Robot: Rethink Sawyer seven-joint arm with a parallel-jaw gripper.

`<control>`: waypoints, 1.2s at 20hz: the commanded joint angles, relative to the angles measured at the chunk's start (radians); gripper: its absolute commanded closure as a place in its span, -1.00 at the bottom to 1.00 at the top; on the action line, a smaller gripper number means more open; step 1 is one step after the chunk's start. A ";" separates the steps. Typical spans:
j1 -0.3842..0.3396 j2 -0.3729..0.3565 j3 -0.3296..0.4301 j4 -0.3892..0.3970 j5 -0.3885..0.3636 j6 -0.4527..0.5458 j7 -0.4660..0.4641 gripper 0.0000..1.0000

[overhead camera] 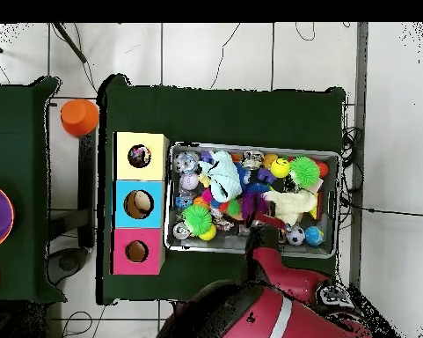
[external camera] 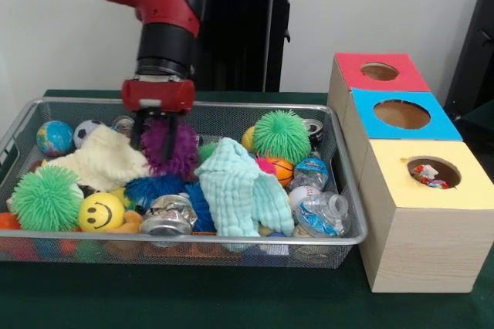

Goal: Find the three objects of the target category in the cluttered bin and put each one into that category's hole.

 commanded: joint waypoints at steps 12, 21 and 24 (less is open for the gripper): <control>-0.096 0.357 -0.147 -0.686 0.026 -0.233 -0.278 -1.00; -0.044 0.355 -0.212 -0.631 0.099 -0.220 -0.245 -1.00; -0.027 0.351 -0.233 -0.611 0.118 -0.220 -0.237 -1.00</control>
